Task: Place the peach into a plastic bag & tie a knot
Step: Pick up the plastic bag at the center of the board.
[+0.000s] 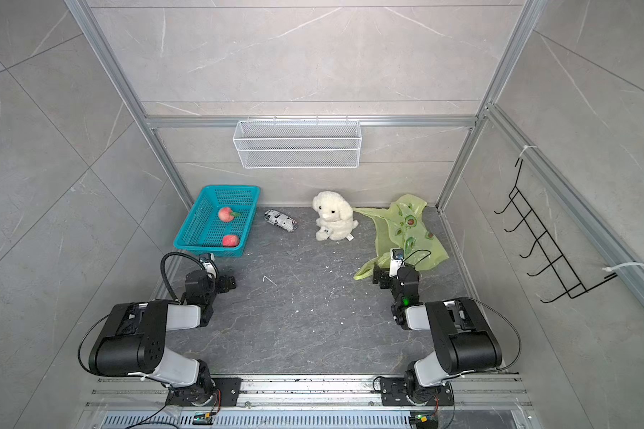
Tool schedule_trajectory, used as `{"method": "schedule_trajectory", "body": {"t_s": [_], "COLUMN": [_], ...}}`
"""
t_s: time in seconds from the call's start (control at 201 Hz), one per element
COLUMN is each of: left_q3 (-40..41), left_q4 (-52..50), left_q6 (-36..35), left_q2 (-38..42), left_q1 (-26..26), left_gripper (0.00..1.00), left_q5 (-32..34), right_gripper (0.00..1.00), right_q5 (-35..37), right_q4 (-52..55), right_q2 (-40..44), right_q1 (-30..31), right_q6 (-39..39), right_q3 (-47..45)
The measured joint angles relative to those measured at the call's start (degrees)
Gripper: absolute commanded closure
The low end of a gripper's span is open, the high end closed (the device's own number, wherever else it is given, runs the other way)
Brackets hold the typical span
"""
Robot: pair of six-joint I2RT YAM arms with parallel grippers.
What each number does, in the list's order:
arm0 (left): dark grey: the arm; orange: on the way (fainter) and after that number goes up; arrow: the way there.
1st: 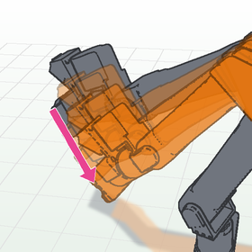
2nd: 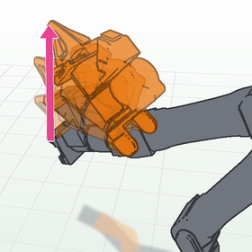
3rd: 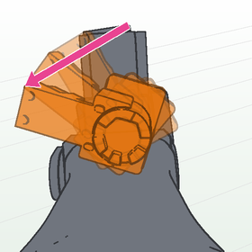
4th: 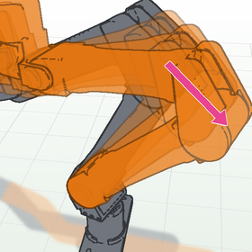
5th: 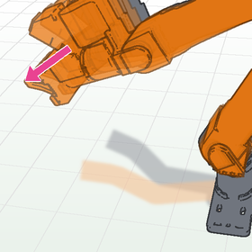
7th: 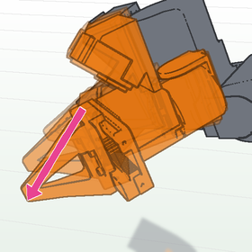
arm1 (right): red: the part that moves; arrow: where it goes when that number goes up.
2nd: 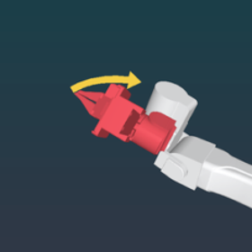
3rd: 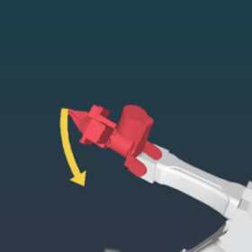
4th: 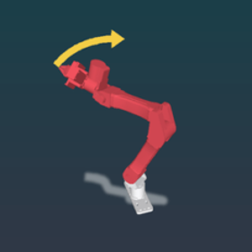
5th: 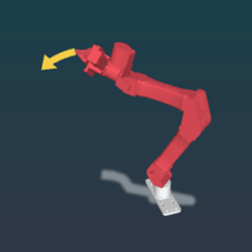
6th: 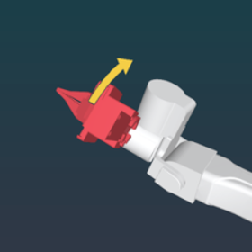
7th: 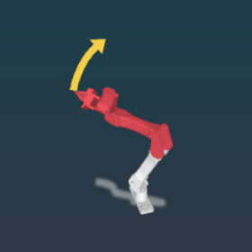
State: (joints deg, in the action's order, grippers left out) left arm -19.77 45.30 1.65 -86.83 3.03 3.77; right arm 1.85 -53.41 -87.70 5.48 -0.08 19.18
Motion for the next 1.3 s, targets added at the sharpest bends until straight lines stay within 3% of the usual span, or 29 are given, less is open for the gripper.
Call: {"method": "schedule_trajectory", "body": {"t_s": [1.025,1.085,1.16,1.299], "left_q3": [-0.07,-0.04,-0.55,-3.45], "left_q4": [0.0,-0.07,-4.31,-13.49], "left_q6": [0.0,0.0,0.04,1.18], "left_q2": [0.0,0.17,3.06,15.5], "left_q1": [0.0,0.0,-0.02,-1.36], "left_gripper": [0.0,0.0,0.0,0.0], "left_q5": [-0.02,-0.11,0.22,3.72], "right_gripper": [0.01,0.01,0.01,0.01], "right_q5": [0.02,2.4,6.21,10.73], "right_q4": [0.0,0.35,4.5,16.92], "right_q2": [0.0,0.44,5.07,24.85], "right_q1": [0.0,0.39,1.05,1.22], "right_q6": [0.0,0.13,0.66,4.24], "right_q3": [0.04,0.02,-0.11,1.4]}}
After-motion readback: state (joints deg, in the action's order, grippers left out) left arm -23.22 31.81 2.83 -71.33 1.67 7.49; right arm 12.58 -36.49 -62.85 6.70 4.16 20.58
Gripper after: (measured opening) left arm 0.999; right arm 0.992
